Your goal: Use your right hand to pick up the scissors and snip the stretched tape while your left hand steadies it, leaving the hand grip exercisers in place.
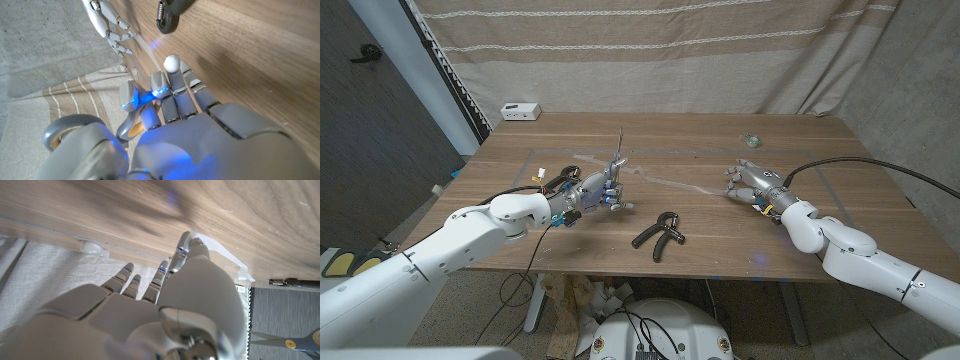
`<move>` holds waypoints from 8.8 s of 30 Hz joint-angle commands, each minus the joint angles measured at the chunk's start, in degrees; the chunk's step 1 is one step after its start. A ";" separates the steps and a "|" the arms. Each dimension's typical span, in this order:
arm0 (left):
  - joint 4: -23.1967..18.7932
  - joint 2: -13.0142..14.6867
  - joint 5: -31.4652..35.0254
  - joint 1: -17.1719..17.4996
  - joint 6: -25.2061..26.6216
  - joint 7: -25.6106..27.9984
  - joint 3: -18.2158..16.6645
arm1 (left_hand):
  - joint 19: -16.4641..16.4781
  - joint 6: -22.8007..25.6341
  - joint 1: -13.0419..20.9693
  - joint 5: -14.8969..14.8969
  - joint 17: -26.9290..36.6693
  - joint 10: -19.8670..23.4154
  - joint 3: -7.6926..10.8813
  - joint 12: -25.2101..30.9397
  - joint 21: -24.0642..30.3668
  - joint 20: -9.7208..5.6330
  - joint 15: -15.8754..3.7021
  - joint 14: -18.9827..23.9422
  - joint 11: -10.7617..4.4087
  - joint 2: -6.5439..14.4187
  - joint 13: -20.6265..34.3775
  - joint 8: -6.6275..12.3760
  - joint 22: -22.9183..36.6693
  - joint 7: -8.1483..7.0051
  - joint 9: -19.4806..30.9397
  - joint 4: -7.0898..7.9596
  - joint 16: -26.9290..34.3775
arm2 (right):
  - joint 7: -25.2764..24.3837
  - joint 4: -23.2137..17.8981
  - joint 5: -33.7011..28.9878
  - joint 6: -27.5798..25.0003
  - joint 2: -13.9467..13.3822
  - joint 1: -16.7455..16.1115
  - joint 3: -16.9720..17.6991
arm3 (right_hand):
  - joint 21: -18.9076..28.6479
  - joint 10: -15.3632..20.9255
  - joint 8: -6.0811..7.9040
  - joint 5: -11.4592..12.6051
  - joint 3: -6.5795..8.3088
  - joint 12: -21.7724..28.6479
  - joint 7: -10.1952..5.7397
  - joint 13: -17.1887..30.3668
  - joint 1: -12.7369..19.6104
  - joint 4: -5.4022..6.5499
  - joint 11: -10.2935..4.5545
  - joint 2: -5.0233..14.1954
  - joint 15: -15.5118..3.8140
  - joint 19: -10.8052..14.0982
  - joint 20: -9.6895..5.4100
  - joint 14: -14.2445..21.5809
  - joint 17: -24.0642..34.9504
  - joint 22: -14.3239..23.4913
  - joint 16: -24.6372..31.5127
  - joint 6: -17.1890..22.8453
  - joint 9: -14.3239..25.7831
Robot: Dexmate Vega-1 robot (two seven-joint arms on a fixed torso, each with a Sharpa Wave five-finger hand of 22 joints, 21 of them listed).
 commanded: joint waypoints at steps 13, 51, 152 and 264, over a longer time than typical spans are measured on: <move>-0.15 0.07 0.05 -0.10 0.01 -0.04 -0.12 | 0.38 12.62 -0.47 0.69 -0.37 3.22 -12.22 0.16 0.04 -2.41 -3.67 -0.15 -3.15 -0.03 0.20 2.36 0.24 12.55 0.17 -2.82 0.34 | -5.28 0.30 6.64 5.82 2.83 -1.72 4.44 | 0.65 2.85 -1.54 1.40 2.42 -0.11 1.55 0.20 3.49 -0.38 0.04 0.24 -10.01 2.43 -7.02 2.43 0.40 0.50 0.53 0.20 0.64; -0.10 -0.18 -0.22 -1.42 0.76 -0.72 -0.06 | 0.36 12.71 -0.17 0.92 -0.55 3.31 -12.23 0.17 0.07 -2.47 -3.70 -0.46 -3.01 -0.10 0.20 2.37 0.31 12.56 0.17 -2.97 1.21 | 22.76 9.52 47.47 17.89 7.86 8.27 7.21 | -0.64 -5.02 -0.83 0.46 7.00 -4.89 4.59 0.83 2.30 2.80 4.02 1.20 -4.05 -3.37 -1.58 -1.71 0.63 0.72 -0.53 -4.40 6.02; 13.06 -9.11 -12.82 -7.84 -1.86 -27.75 4.75 | 0.31 12.29 -1.02 0.10 -0.81 3.67 -12.39 0.25 0.23 -2.65 -3.77 -0.49 -2.96 -0.45 0.22 2.40 0.46 12.55 0.21 -3.26 2.56 | 26.87 27.68 52.85 29.93 26.64 23.53 0.40 | -0.22 -9.54 0.54 -1.74 11.32 -5.88 1.90 1.04 0.48 6.74 1.73 0.77 -6.23 -5.37 -2.60 -3.63 0.48 0.60 -0.30 -8.81 12.91; 25.39 -17.66 -16.82 -12.09 2.19 -42.21 6.93 | 0.68 12.73 -1.77 0.98 0.54 4.69 -12.37 0.26 0.99 -2.67 -3.89 -0.50 -2.92 -0.32 0.25 2.46 2.43 12.52 0.23 -3.30 5.31 | 35.58 32.90 59.67 31.10 28.77 23.74 0.58 | -0.10 -10.56 0.19 -4.09 12.53 -5.82 0.53 0.82 -0.63 7.09 0.30 0.40 -7.86 -5.85 -2.87 -4.47 0.32 0.53 -0.33 -8.40 14.71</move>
